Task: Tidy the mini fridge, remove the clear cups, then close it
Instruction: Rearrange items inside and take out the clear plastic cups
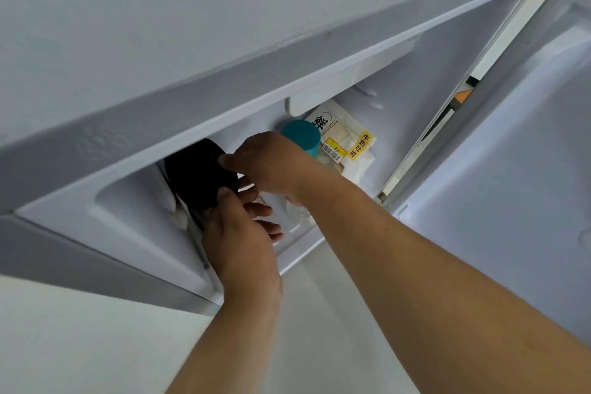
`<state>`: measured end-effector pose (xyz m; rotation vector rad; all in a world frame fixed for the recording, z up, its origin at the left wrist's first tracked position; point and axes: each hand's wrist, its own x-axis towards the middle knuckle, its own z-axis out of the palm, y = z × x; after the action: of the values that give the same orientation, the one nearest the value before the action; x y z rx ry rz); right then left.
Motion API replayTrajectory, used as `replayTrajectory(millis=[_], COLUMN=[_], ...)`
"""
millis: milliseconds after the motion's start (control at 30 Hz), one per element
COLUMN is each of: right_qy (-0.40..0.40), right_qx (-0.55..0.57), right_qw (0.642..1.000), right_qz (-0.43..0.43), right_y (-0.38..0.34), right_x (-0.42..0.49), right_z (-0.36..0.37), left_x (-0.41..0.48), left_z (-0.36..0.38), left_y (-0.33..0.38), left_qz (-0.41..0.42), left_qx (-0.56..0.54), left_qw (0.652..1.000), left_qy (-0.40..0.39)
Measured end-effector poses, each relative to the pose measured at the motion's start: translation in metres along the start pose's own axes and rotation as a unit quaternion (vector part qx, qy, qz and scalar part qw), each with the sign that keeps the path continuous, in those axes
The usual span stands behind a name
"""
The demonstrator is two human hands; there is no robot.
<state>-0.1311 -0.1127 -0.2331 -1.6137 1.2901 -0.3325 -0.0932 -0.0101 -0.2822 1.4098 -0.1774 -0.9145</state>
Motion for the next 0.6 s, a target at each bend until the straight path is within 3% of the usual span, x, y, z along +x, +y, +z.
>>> replayTrajectory(millis=[167, 333, 600], right_qy=[0.038, 0.1, 0.078], right_qx=[0.027, 0.065, -0.08], right_qw=[0.999, 0.993, 0.99], right_qz=[-0.013, 0.018, 0.081], right_y=[0.011, 0.037, 0.051], right_x=[-0.007, -0.013, 0.013], right_z=[-0.023, -0.05, -0.024], left_x=[-0.005, -0.008, 0.009], left_z=[0.013, 0.039, 0.033], left_y=[0.0, -0.012, -0.042], left_qz=[0.017, -0.036, -0.11], left_qx=[0.025, 0.035, 0.056], left_qw=[0.998, 0.992, 0.985], left_qy=[-0.06, -0.12, -0.121])
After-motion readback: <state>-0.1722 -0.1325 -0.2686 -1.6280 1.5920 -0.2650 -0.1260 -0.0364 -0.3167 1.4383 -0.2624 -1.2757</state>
